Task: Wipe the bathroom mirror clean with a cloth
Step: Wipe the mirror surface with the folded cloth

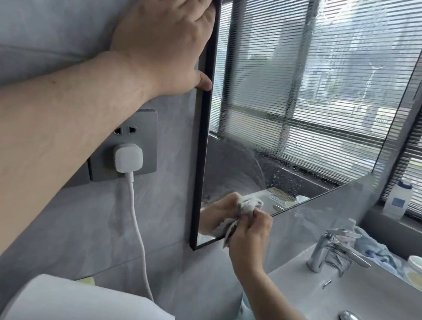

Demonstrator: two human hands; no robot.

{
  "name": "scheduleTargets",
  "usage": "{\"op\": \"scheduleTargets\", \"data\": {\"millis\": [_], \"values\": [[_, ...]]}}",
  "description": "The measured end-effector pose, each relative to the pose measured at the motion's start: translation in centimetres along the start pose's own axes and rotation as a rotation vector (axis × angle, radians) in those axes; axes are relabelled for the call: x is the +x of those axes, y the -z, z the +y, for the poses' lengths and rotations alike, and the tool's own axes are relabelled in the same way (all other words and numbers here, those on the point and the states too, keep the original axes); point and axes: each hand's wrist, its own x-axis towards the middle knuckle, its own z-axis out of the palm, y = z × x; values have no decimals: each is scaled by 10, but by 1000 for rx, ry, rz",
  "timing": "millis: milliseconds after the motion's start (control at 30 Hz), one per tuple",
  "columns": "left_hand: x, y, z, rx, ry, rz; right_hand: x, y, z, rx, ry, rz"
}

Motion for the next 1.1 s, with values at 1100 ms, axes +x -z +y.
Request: {"op": "scheduleTargets", "data": {"millis": [1100], "values": [[-1,1,0,16,4,9,91,-6,-84,66,531,172]]}}
